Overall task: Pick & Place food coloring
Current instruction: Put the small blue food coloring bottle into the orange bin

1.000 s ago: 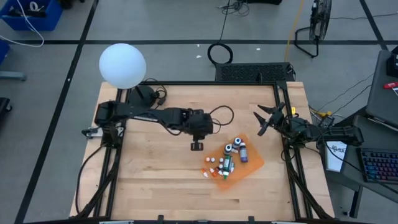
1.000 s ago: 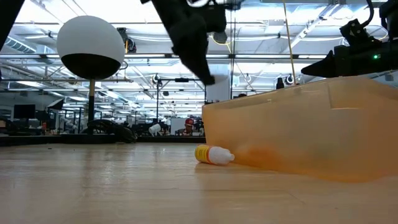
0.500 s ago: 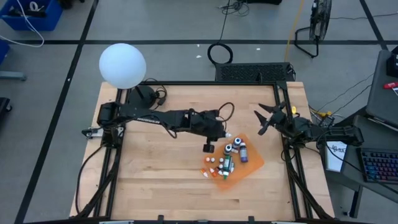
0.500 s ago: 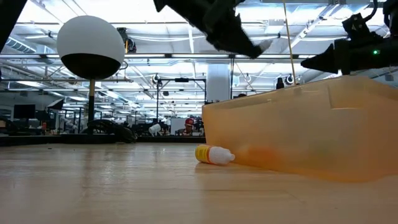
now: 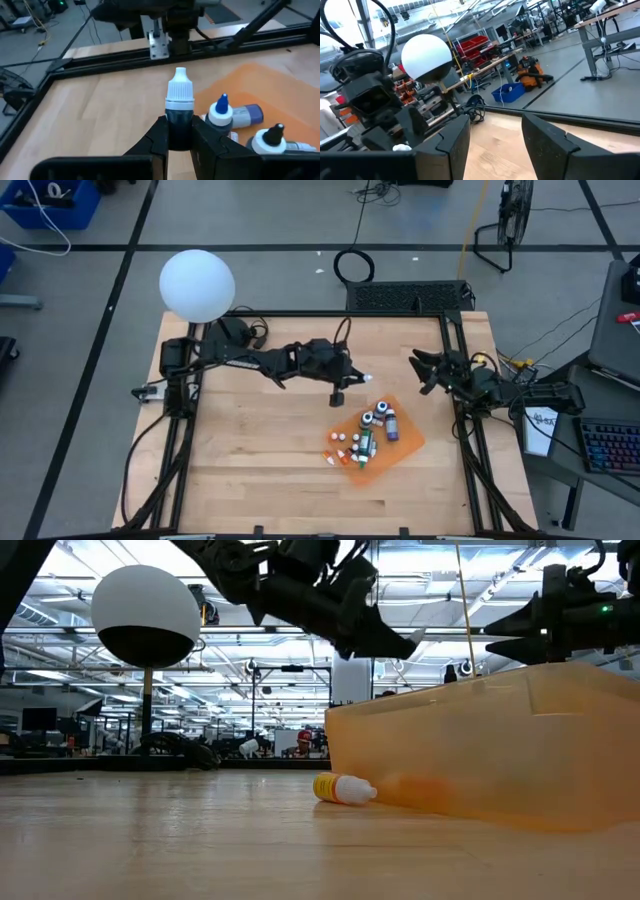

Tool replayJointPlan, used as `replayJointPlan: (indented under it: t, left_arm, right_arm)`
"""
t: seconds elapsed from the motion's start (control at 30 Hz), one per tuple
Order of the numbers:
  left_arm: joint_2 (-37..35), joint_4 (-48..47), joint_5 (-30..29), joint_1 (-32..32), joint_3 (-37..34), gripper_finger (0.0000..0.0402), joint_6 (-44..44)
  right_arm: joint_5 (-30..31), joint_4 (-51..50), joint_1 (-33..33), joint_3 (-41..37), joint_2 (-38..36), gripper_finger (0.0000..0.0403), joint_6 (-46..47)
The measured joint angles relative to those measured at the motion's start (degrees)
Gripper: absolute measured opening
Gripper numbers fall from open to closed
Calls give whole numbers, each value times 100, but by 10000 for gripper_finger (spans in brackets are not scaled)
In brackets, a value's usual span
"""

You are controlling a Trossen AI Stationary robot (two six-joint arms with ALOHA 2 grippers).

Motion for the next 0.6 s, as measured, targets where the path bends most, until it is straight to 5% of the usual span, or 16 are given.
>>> replayJointPlan:
  t: [0.2,0.3,0.6]
  left_arm:
    - [0,880,259,-7,-311,53,242]
    - [0,1171,563,17,-333,53,241]
    - [-1,1214,563,64,-333,53,187]
  right_arm:
    - [-47,47,0,1,213,167,110]
    - [-616,725,0,2,626,167,35]
    - [-1690,2917,134,4,3238,167,-704]
